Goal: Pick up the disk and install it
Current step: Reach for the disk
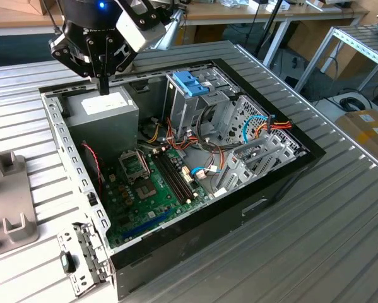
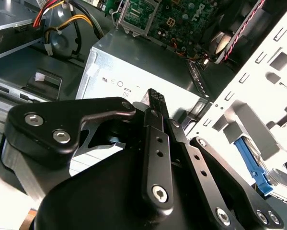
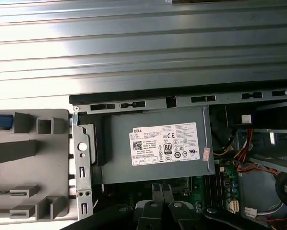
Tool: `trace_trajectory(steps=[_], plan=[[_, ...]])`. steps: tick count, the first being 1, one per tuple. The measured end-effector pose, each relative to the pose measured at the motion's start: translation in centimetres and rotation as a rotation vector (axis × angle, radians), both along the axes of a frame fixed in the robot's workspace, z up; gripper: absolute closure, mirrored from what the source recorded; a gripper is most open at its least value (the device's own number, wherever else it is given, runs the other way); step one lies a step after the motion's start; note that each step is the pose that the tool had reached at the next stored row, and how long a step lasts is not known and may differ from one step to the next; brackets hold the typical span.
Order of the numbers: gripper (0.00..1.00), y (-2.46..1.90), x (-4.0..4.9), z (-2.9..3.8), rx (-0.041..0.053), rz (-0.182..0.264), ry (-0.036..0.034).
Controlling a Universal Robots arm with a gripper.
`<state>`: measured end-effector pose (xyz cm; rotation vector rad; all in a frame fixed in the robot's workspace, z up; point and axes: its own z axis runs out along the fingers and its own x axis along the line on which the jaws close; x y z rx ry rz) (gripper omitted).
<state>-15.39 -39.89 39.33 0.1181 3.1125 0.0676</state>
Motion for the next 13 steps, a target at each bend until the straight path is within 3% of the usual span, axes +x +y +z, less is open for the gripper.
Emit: trace_trajectory(steps=[13], plan=[[0.90, 0.00, -0.56, 0.00, 0.0001, 0.000, 0.0000]])
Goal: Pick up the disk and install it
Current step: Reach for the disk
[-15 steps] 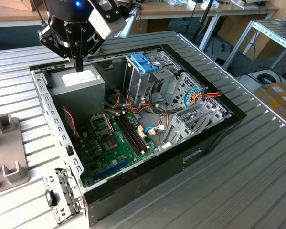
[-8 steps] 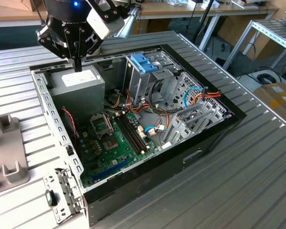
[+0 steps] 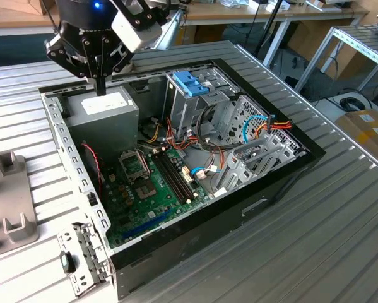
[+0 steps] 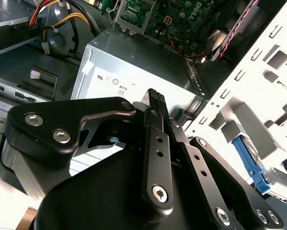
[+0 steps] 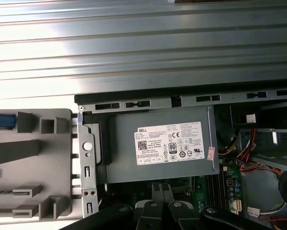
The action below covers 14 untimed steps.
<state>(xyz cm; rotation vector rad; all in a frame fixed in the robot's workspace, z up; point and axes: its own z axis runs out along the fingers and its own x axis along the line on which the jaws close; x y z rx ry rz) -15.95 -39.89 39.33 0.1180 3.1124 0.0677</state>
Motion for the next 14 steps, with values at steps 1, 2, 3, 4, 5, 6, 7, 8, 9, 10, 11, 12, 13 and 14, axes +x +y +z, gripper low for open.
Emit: trace_trajectory(steps=[1, 2, 3, 4, 5, 6, 7, 8, 9, 10, 11, 12, 13, 14], plan=[[0.90, 0.00, -0.09, 0.00, 0.0000, 0.000, 0.0000], [0.90, 0.00, -0.18, 0.00, 0.0000, 0.000, 0.0001], [0.90, 0.00, -0.26, 0.00, 0.0000, 0.000, 0.0000], [0.90, 0.00, -0.33, 0.00, 0.0000, 0.000, 0.0000], [0.90, 0.00, -0.39, 0.00, 0.0000, 0.000, 0.0000], [0.90, 0.00, -0.44, 0.00, 0.0000, 0.000, 0.0000], [0.90, 0.00, -0.49, 0.01, 0.0000, 0.000, 0.0001], [0.90, 0.00, -0.55, 0.00, 0.0000, 0.000, 0.0000], [0.90, 0.00, -0.60, 0.00, 0.0000, 0.000, 0.0001], [0.90, 0.00, -0.68, 0.00, 0.0000, 0.000, 0.0000], [0.90, 0.00, -0.77, 0.00, 0.0000, 0.000, 0.0000], [0.90, 0.00, -0.87, 0.00, 0.0000, 0.000, 0.0000], [0.90, 0.00, -0.92, 0.00, 0.0000, 0.000, 0.0000], [0.90, 0.00, -0.97, 0.00, 0.0000, 0.000, 0.0000]])
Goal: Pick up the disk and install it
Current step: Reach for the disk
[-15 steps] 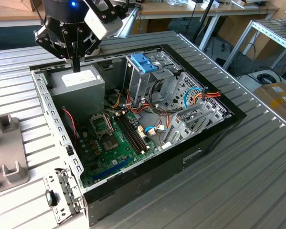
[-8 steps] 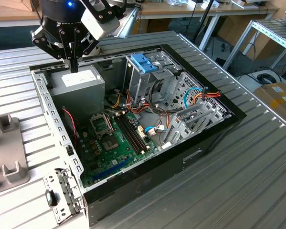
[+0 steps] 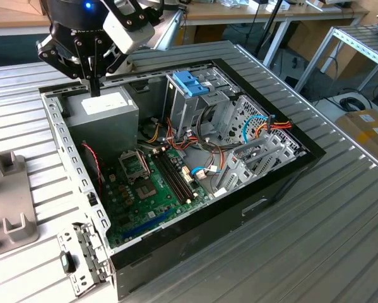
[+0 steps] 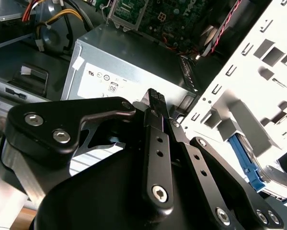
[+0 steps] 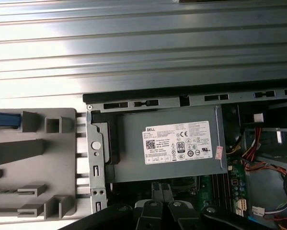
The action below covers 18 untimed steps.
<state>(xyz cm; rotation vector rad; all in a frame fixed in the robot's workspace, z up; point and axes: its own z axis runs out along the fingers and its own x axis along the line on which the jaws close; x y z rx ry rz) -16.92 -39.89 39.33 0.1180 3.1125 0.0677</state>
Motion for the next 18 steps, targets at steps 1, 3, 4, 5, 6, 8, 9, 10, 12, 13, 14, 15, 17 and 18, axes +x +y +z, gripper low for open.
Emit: trace_trajectory(steps=[1, 3, 4, 5, 6, 8, 9, 10, 12, 13, 14, 15, 17, 18], plan=[[0.90, 0.00, -0.11, 0.00, 0.0000, 0.000, 0.0000], [0.90, 0.00, -0.20, 0.00, 0.0000, 0.000, 0.0000], [0.90, 0.00, -0.27, 0.00, 0.0000, 0.000, 0.0000], [0.90, 0.00, -0.31, 0.00, 0.0000, 0.000, 0.0000], [0.90, 0.00, -0.35, 0.00, 0.0000, 0.000, 0.0000], [0.90, 0.00, -0.51, 0.00, 0.0000, 0.000, 0.0000], [0.90, 0.00, -0.55, 0.00, 0.0000, 0.000, 0.0000], [0.90, 0.00, -0.60, 0.00, 0.0000, 0.000, 0.0000], [0.90, 0.00, -0.71, 0.00, -0.0001, 0.000, 0.0001], [0.90, 0.00, -0.76, 0.00, 0.0000, 0.000, 0.0000], [0.90, 0.00, -0.80, 0.00, 0.0000, 0.000, 0.0000], [0.90, 0.00, -0.87, 0.00, 0.0000, 0.000, 0.0000], [0.90, 0.00, -1.00, 0.00, 0.0000, 0.000, 0.0000], [0.90, 0.00, -1.05, 0.00, 0.0000, 0.000, 0.0000]])
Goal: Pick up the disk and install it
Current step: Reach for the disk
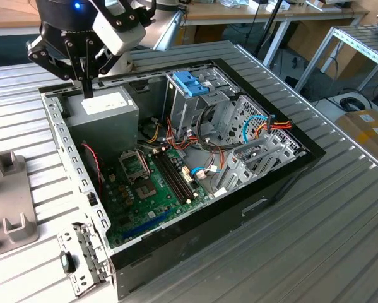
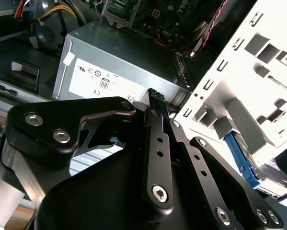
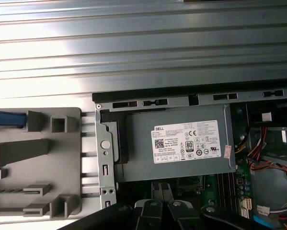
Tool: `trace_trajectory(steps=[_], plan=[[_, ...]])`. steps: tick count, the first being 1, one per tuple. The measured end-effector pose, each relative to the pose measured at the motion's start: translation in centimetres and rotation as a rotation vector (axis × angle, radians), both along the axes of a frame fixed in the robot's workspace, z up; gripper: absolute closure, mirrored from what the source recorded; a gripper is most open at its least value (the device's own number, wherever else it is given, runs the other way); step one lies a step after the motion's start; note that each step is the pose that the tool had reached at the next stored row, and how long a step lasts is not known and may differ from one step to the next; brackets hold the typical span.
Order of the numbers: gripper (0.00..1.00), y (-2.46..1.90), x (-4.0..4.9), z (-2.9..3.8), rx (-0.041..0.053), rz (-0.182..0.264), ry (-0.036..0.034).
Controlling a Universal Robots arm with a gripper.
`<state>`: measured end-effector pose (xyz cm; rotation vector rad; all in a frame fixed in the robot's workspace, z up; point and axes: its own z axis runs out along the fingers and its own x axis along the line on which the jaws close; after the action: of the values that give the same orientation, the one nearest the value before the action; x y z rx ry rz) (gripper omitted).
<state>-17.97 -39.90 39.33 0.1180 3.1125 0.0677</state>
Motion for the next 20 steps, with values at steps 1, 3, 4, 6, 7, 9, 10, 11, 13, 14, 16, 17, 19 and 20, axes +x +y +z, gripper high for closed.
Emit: trace_trajectory(steps=[1, 3, 4, 6, 7, 9, 10, 11, 13, 14, 16, 17, 19, 20], plan=[[0.90, 0.00, -0.06, 0.00, 0.0000, 0.000, 0.0000], [0.90, 0.00, -0.27, 0.00, -0.0001, 0.000, 0.0000], [0.90, 0.00, -0.35, 0.00, 0.0000, 0.000, 0.0001], [0.90, 0.00, -0.45, 0.00, 0.0000, 0.000, 0.0000], [0.90, 0.00, -0.54, 0.00, 0.0000, 0.000, 0.0000], [0.90, 0.00, -0.64, 0.00, 0.0000, 0.000, 0.0000], [0.90, 0.00, -0.70, 0.00, 0.0000, 0.000, 0.0000], [0.90, 0.00, -0.75, 0.00, 0.0000, 0.000, 0.0000], [0.90, 0.00, -0.91, 0.00, 0.0000, 0.000, 0.0000], [0.90, 0.00, -0.99, 0.00, 0.0000, 0.000, 0.0000], [0.90, 0.00, -1.19, 0.00, 0.0000, 0.000, 0.0000], [0.90, 0.00, -1.29, 0.00, 0.0000, 0.000, 0.0000], [0.90, 0.00, -1.43, 0.00, 0.0000, 0.000, 0.0000], [0.90, 0.00, -1.52, 0.00, 0.0000, 0.000, 0.0000]])
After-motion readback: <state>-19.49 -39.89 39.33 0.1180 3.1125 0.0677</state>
